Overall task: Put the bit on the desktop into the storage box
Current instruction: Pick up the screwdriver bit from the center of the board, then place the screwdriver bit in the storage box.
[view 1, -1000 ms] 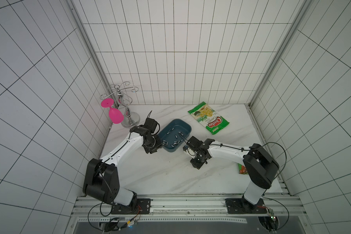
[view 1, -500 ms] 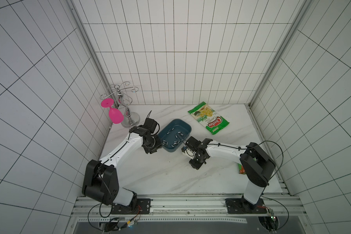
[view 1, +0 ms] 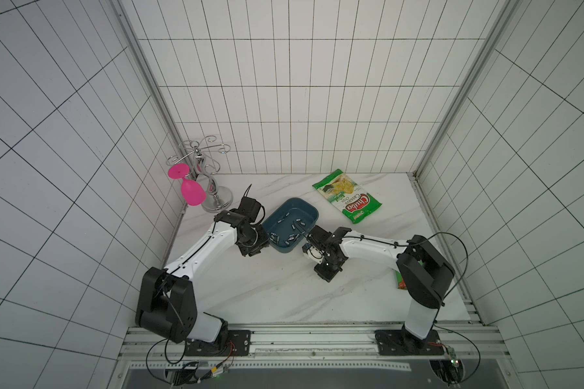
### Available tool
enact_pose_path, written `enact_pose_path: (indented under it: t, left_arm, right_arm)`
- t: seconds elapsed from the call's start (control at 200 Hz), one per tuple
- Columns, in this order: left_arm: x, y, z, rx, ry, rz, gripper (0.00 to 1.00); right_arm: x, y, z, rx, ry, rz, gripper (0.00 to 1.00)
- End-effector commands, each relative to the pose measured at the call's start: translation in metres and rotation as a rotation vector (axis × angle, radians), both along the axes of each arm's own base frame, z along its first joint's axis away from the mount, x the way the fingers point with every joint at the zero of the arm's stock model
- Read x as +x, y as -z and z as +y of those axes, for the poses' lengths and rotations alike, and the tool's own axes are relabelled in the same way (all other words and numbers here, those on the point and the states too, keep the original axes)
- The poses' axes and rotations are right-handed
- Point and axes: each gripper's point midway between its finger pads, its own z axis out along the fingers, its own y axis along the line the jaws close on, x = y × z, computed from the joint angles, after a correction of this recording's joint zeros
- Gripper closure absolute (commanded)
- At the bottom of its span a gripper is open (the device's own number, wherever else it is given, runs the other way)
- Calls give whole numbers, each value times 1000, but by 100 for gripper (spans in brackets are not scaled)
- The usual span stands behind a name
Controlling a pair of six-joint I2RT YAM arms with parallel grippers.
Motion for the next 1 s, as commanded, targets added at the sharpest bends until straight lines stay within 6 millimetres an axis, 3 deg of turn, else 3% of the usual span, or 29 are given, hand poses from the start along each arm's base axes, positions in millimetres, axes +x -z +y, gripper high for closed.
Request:
enact_pose_path:
  t: [0.0, 0.12, 0.18, 0.36, 0.5, 0.665, 0.825, 0.995]
  left_arm:
    - [-2, -1, 3, 1, -3, -16, 61]
    - [-4, 1, 2, -3, -2, -9, 61]
    - [-6, 1, 2, -6, -3, -6, 61]
    - [-9, 1, 2, -16, -7, -3, 61]
    - [-11, 1, 2, -22, -10, -2, 61]
    - [-13, 2, 0, -31, -5, 3, 61]
    - [-14, 4, 0, -31, -5, 8, 61]
    - [-15, 6, 0, -32, -6, 11, 61]
  right_arm:
    - [22, -56, 12, 76, 65, -104, 100]
    - [53, -100, 31, 148, 89, -214, 100]
    - [70, -112, 40, 166, 94, -259, 100]
    - [120, -126, 83, 229, 67, -289, 100]
    - [150, -106, 111, 246, 52, -266, 100]
    - [169, -71, 139, 264, 49, -233, 100]
    - [172, -33, 149, 246, 45, -177, 100]
    - [171, -12, 149, 225, 47, -154, 100]
